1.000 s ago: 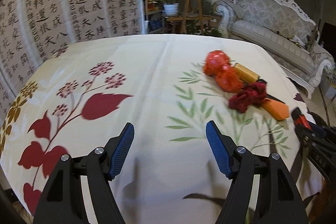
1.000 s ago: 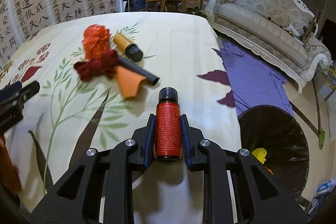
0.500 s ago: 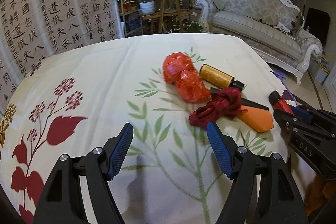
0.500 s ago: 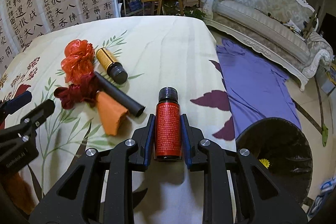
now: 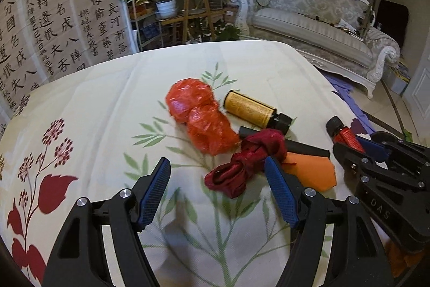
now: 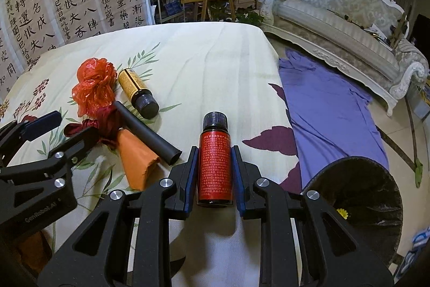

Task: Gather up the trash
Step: 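Grasp the red ribbon with the left tool while the right tool holds the bottle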

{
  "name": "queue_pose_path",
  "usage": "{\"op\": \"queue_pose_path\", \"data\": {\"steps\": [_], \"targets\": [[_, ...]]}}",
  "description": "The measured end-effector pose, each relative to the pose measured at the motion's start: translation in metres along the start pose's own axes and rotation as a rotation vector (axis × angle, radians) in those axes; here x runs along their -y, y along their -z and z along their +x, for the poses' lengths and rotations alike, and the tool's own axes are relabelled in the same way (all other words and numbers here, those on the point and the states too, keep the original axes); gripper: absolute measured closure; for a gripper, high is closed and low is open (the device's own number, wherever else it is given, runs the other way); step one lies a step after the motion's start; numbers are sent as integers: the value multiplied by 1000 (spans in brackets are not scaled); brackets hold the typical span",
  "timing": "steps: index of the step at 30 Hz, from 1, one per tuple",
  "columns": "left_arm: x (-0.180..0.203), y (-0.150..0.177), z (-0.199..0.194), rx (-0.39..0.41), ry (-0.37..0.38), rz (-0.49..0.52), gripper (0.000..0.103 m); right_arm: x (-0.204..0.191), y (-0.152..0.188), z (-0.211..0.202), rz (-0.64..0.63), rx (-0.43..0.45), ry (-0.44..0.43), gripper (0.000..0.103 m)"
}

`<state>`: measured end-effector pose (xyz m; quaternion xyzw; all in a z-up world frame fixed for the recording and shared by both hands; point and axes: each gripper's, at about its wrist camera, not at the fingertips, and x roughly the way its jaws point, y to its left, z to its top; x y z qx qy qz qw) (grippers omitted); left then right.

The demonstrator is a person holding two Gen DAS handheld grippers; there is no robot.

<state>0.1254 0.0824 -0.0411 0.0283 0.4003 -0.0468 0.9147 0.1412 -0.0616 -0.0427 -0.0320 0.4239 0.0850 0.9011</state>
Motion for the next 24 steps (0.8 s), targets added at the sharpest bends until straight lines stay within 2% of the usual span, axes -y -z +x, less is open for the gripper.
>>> {"op": "queue_pose_path", "data": {"steps": [3, 5, 8, 16, 24], "targets": [[3, 1, 3, -19, 33, 16, 52, 0, 0, 0, 0, 0, 1, 80], [3, 3, 4, -32, 49, 12, 66, 0, 0, 0, -2, 0, 3, 80], [1, 4, 4, -38, 70, 5, 73, 0, -1, -1, -4, 0, 4, 80], [3, 13, -6, -28, 80, 3, 78, -4, 2, -3, -16, 2, 14, 80], [0, 28, -23, -12, 68, -23, 79, -8, 21, -18, -13, 4, 15, 80]]}}
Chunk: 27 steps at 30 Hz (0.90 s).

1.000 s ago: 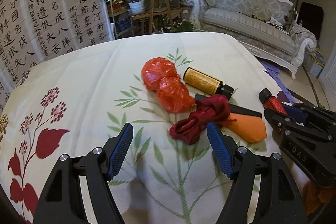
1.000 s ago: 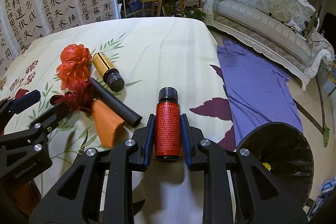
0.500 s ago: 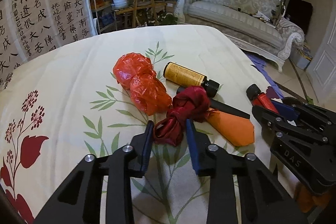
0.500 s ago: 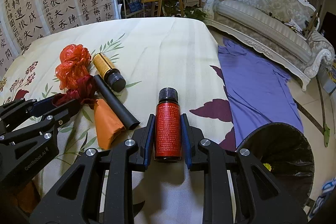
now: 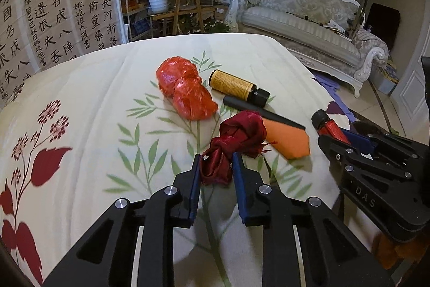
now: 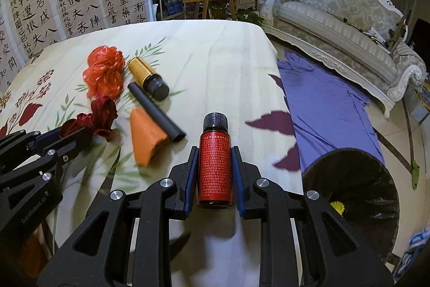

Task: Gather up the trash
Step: 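Grasp the red ribbon with the left tool while the right tool holds the bottle, then carry the red bottle and red ribbon over the black bin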

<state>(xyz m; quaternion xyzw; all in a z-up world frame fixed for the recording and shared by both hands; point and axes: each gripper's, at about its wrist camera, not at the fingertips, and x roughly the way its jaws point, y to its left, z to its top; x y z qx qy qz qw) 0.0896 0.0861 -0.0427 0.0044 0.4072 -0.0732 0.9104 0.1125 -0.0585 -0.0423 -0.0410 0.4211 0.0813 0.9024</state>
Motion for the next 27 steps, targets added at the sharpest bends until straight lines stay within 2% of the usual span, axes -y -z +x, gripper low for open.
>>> {"op": "queue_pose_path", "data": {"steps": [16, 27], "targets": [[6, 28, -33, 40, -22, -34, 80, 2, 51, -44, 26, 12, 24, 80], [28, 37, -46, 67, -9, -17, 80, 13, 64, -65, 57, 52, 49, 80]]}}
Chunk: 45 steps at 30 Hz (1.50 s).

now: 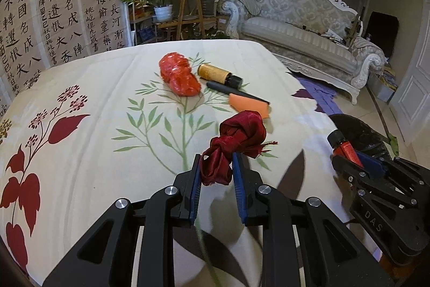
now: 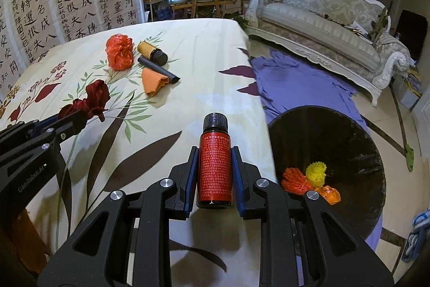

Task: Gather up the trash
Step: 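Carry the red bottle and red ribbon over the black bin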

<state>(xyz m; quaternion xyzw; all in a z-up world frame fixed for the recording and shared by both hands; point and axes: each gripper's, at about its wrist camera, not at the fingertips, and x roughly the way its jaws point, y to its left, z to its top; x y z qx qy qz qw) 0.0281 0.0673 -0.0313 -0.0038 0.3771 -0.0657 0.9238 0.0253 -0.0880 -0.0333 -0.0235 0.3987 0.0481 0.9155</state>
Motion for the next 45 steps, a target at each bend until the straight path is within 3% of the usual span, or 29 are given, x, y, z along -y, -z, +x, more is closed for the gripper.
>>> {"op": "queue_pose_path", "data": {"steps": [28, 45], "targets": [[115, -18, 4, 56, 150, 142, 80, 106, 11, -29, 173, 107, 242, 80], [185, -24, 38, 31, 173, 247, 80, 162, 16, -17, 255, 114, 294, 80]]}}
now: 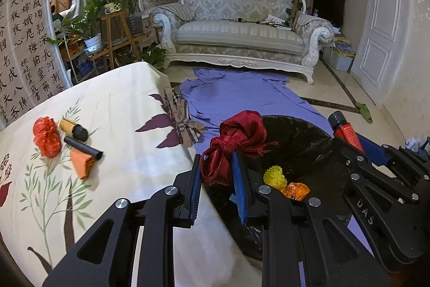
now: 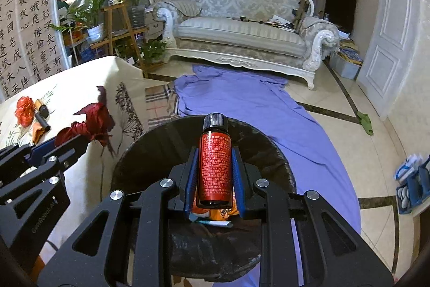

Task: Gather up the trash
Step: 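Carry the red bottle and red ribbon over the black bin, then open both tools to drop the bottle and ribbon into the bin, then move both tools back over the remaining items on the bed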

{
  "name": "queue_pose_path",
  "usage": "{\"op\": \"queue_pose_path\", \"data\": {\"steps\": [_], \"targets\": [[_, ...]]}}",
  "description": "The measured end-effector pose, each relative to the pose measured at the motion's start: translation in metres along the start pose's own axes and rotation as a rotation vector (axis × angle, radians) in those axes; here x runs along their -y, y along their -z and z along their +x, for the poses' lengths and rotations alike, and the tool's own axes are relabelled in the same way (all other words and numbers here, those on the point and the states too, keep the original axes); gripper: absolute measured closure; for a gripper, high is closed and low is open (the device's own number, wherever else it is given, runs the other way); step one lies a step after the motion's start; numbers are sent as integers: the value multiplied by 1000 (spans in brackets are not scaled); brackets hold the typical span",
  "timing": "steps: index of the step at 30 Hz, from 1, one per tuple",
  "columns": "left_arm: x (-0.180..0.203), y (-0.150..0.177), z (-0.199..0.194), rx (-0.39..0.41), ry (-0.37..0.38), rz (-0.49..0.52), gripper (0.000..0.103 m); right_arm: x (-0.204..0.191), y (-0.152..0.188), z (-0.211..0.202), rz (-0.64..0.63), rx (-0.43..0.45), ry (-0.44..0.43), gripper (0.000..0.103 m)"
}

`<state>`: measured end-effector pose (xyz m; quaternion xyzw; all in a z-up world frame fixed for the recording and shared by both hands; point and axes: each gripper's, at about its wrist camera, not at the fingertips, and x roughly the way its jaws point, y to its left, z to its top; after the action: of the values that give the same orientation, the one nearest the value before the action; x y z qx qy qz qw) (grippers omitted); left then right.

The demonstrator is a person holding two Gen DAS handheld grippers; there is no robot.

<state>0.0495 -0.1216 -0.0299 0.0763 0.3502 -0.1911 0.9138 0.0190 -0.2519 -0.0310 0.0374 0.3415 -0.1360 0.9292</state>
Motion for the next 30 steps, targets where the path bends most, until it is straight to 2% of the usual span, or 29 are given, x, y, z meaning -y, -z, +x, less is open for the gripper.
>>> {"op": "queue_pose_path", "data": {"steps": [8, 11, 12, 13, 17, 23, 30], "targets": [[5, -8, 15, -7, -4, 11, 79, 12, -5, 10, 24, 0, 16, 80], [8, -8, 19, -21, -7, 18, 71, 16, -5, 15, 31, -9, 16, 75], [8, -7, 20, -22, -12, 20, 69, 17, -4, 15, 32, -7, 22, 69], [8, -7, 21, -23, -17, 22, 62, 18, -4, 16, 35, -4, 31, 67], [6, -5, 23, -32, -22, 10, 53, 20, -3, 16, 43, -5, 38, 67], [3, -5, 19, -25, -33, -8, 44, 18, -2, 15, 38, -2, 34, 66], [-18, 2, 8, -30, -64, -43, 41, -7, -3, 16, 5, -9, -8, 66]]}}
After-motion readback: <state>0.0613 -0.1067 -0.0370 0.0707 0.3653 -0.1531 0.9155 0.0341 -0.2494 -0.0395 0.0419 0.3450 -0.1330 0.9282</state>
